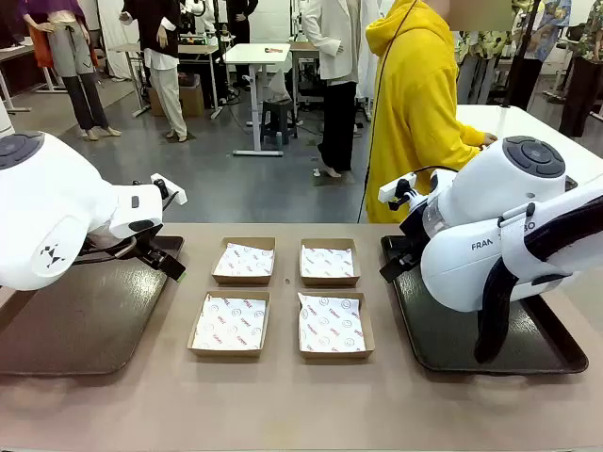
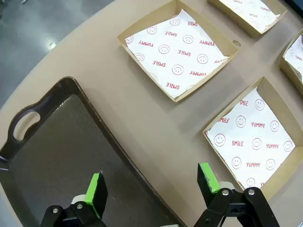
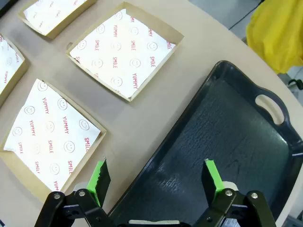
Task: Individually package the donuts and arrange them on the tray.
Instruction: Pick up one Paper togo box.
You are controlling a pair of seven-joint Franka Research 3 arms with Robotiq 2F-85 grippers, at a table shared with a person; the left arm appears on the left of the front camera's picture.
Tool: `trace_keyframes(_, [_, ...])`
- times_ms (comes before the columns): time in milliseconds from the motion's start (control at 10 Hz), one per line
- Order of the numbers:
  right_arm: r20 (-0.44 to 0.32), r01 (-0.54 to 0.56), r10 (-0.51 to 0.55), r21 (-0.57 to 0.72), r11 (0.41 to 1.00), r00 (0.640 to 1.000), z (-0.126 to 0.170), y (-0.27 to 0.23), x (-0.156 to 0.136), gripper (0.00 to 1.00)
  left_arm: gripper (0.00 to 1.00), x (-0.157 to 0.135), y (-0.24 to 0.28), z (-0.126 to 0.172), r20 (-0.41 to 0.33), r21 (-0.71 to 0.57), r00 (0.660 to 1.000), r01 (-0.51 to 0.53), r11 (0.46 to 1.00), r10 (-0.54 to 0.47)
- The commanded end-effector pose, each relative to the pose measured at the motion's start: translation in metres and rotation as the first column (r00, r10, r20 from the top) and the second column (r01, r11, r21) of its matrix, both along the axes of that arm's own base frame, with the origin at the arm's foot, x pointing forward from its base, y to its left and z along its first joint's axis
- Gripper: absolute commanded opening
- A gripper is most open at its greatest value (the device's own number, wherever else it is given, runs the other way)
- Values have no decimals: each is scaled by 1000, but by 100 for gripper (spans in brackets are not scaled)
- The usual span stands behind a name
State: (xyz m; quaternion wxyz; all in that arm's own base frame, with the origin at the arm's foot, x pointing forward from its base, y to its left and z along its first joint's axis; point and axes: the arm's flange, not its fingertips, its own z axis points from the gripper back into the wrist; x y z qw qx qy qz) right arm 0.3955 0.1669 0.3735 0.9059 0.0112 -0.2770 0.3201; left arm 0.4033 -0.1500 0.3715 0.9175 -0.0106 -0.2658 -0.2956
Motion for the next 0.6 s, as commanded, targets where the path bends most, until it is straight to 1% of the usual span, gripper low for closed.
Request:
trace_keyframes(0, [0, 0, 0, 0, 1000, 1000, 0, 0, 0, 100, 100, 0, 0, 0, 0, 0, 1000, 0, 1000, 0])
trace_keyframes(500, [0, 0, 0, 0, 1000, 1000, 0, 0, 0, 100, 100, 0, 0, 0, 0, 0, 1000, 0, 1000, 0])
